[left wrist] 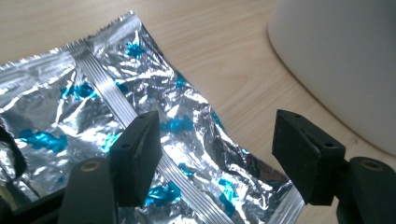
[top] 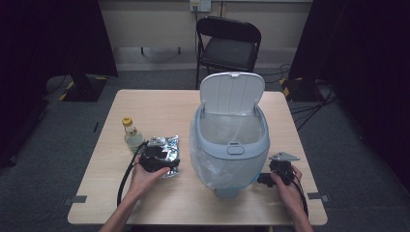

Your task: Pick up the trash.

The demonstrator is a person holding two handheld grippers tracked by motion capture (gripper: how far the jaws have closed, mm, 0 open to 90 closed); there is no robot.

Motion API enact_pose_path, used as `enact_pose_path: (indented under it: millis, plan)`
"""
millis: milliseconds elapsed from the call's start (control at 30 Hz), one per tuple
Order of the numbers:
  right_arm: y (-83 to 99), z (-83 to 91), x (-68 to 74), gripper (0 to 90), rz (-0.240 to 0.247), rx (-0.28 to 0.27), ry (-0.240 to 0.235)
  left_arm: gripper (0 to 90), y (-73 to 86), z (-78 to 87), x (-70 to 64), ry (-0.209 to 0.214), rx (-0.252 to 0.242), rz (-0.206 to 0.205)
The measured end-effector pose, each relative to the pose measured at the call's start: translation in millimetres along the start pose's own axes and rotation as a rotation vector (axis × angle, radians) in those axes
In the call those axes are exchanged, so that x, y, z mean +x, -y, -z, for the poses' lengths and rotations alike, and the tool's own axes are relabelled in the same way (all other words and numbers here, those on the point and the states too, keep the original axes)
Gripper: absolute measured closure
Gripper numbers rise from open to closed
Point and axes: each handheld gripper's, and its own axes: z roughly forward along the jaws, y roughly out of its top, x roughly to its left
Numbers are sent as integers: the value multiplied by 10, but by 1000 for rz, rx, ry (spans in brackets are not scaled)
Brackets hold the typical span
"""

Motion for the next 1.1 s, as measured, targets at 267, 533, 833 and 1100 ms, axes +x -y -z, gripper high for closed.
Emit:
enact_pose_path:
  millis: [267,533,833,1100]
  plan:
    - [0,1,-2,119,0,0,-1,316,30,-110,-82,-45,41,-44]
    - [0,0,-1,118,0,0,-1,391,25,-131,-158,-123,63,-112]
    - [1,1,-1,119,1,-1,0,550,30,-101,-97,-117,55,-113]
    - [2,1,-1,119,1,-1,0,757,39,-59,-76,-100,65,-118]
